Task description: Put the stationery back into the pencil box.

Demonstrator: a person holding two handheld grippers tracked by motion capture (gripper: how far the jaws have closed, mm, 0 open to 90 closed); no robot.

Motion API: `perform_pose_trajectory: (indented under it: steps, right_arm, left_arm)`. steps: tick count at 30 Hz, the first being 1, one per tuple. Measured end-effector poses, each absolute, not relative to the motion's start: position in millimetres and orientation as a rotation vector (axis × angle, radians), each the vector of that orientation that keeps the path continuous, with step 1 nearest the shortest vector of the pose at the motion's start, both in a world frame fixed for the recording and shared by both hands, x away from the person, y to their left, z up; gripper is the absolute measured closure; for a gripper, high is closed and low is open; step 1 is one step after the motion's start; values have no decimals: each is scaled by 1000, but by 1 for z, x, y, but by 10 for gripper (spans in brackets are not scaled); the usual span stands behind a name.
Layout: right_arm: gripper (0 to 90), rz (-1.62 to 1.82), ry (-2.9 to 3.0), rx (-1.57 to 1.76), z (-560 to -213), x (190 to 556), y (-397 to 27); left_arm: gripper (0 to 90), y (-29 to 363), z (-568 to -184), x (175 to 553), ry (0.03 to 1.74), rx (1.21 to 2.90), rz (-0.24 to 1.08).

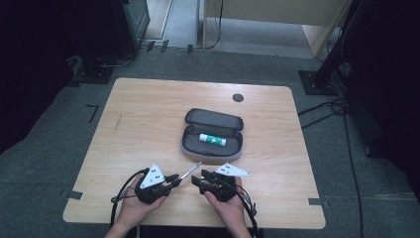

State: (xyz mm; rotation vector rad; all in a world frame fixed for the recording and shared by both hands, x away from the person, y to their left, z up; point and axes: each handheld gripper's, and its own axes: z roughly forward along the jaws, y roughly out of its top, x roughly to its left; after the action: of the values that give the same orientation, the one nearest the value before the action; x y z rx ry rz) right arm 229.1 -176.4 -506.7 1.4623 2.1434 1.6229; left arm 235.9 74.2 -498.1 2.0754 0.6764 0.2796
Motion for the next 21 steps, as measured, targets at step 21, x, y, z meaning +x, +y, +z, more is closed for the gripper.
perform_pose_trajectory:
  steps: [21]
  right_arm:
    - [492,1740,2116,1544,-510,233,-178]
  left_arm:
    - [784,67,-498,229,604,2051,299]
